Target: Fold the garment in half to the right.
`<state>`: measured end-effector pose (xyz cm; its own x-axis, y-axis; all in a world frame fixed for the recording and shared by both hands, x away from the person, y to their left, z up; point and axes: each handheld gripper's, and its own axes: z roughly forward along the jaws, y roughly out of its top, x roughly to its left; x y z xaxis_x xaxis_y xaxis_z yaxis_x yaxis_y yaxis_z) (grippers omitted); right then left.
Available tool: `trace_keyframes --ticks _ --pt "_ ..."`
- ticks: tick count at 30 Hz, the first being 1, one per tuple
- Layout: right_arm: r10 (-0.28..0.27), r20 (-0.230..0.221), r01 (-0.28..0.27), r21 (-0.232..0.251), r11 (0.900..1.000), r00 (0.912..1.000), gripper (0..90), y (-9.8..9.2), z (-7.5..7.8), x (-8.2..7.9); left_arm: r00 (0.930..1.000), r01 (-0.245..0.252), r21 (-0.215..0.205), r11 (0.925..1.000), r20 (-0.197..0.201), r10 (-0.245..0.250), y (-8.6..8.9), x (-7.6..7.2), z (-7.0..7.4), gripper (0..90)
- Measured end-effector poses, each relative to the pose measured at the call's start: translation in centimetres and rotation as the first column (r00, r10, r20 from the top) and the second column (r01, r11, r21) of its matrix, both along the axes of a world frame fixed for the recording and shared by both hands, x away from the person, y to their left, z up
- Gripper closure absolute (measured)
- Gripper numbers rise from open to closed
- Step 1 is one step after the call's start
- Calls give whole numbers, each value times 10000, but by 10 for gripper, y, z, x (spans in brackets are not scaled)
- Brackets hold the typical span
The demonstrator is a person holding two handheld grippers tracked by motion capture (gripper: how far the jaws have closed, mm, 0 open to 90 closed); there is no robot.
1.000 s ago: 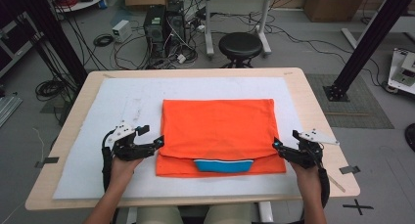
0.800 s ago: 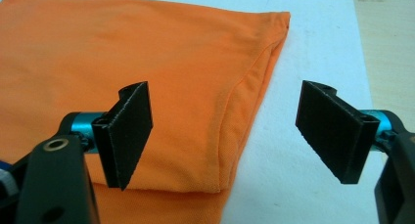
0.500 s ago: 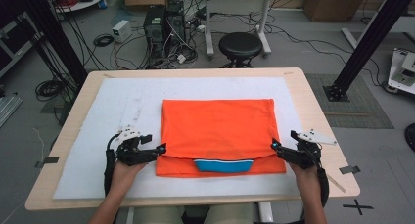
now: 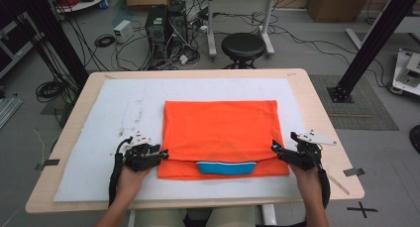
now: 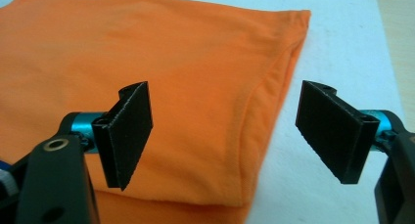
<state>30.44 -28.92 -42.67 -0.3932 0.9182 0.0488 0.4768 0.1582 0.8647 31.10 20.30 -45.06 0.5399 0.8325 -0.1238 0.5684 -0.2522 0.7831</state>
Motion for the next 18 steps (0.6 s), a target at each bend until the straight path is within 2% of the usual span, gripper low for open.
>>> trace_keyframes --ticks 2,7,8,10,13,15,18 --pt "107 16 -107 41 9999 9999 219 4 1 1 10000 41 48 10000 71 -41 -1 -1 0 638" --pt "654 272 -656 71 9978 9975 219 20 6 6 9997 132 -274 9995 -193 -137 0 -2 -1 754" --pt "762 260 -765 113 9970 9968 219 24 6 7 9997 170 -207 9996 -177 -174 -1 -3 -1 772" --pt "995 158 -1000 290 9946 9949 219 30 8 10 9997 165 -269 9995 -172 -170 -1 -3 -1 807" --pt "1635 -273 -1596 1094 9811 9862 220 43 13 19 9991 167 -607 9980 -383 -191 3 -2 -2 830" --pt "1965 -331 -1920 1064 9756 9799 220 54 16 27 9985 156 -826 9965 -505 -198 5 -1 -2 837" --pt "2199 -299 -2173 729 9734 9751 219 72 19 42 9984 191 -889 9959 -516 -237 5 -1 -2 841"
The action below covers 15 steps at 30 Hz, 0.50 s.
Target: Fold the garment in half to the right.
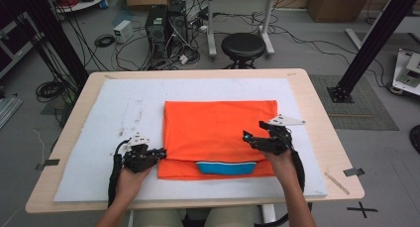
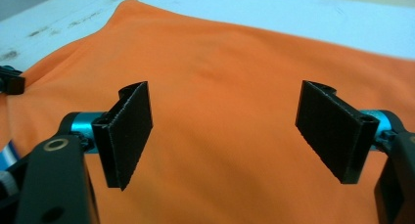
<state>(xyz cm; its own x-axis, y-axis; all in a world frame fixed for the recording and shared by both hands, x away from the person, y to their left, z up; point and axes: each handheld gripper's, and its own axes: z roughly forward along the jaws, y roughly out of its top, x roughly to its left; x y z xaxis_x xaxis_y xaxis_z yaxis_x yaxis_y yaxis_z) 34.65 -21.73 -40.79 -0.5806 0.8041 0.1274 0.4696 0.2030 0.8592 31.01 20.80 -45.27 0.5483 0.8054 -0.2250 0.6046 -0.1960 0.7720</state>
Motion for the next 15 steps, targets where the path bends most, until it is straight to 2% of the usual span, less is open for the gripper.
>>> trace_keyframes --ticks 3,7,9,12,15 --pt "356 271 -339 -606 9976 9990 219 18 1 16 10000 70 -79 9999 -36 -71 1 0 0 841" --pt "798 286 -774 -773 9940 9964 219 41 5 34 9999 106 -141 9998 -94 -108 2 1 0 841" --pt "1217 303 -1192 -726 9902 9921 219 58 7 45 9999 111 -148 9998 -112 -113 2 0 0 841" --pt "1558 362 -1527 -765 9853 9871 219 76 8 55 10000 83 -107 9999 -54 -83 2 0 0 839" --pt "1850 321 -1833 -506 9818 9822 219 94 7 65 9999 113 -148 9998 -110 -115 2 0 0 838"
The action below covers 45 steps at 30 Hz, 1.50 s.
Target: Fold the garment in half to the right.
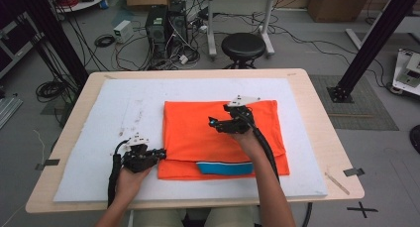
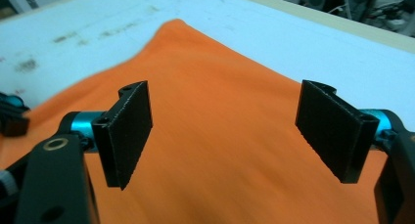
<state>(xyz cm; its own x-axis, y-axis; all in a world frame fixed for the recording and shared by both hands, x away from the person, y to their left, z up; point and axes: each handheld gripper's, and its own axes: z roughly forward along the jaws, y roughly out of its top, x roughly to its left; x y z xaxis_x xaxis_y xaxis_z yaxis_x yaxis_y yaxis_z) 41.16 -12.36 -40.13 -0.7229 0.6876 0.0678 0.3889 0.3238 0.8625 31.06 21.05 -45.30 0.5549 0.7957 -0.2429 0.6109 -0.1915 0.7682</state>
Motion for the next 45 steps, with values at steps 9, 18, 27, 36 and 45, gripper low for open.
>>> trace_keyframes --ticks 9,18,27,36,45 --pt "555 -207 -563 -400 9976 9982 219 49 -6 22 10000 -22 7 10000 48 22 -1 0 0 838" --pt "1090 -510 -1141 -1107 9873 9927 221 103 -16 43 10000 1 46 10000 70 -2 -1 -1 0 838" --pt "1501 -889 -1625 -1546 9745 9847 250 152 -22 57 9999 29 108 9999 166 -31 -1 -1 0 838" --pt "1410 -1385 -1695 -2220 9602 9803 308 185 -38 65 9998 25 60 10000 191 -26 -1 -2 0 838" --pt "1209 -1436 -1545 -2525 9552 9822 410 189 -43 70 9996 17 49 10000 271 -18 -1 -3 1 838"
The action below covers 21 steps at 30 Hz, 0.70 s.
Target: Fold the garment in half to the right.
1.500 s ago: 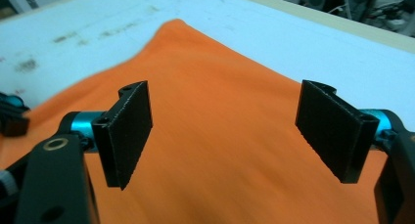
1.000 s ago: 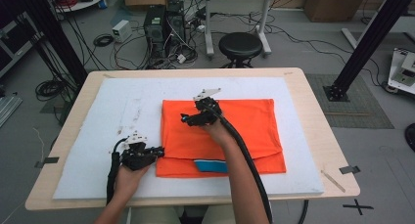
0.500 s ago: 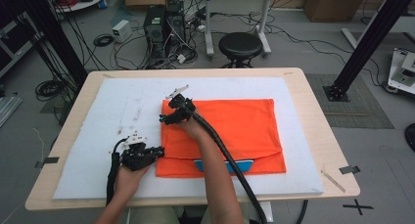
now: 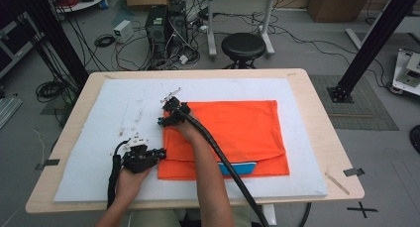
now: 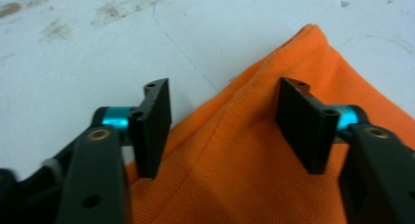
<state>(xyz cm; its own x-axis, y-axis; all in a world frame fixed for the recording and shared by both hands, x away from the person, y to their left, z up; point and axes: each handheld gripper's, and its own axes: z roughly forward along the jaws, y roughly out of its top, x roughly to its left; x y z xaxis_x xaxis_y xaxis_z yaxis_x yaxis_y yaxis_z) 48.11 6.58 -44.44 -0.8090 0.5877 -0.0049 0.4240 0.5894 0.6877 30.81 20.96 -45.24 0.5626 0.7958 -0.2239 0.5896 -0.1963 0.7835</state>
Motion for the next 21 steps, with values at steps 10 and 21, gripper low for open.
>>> trace_keyframes --ticks 10,21 --pt "-74 669 121 -697 9975 9977 767 1 2 -3 9999 -104 -102 9999 71 104 1 0 0 839" --pt "-251 654 200 768 9968 9975 821 -23 12 -7 9986 110 -608 9981 521 -78 -1 -2 8 842"
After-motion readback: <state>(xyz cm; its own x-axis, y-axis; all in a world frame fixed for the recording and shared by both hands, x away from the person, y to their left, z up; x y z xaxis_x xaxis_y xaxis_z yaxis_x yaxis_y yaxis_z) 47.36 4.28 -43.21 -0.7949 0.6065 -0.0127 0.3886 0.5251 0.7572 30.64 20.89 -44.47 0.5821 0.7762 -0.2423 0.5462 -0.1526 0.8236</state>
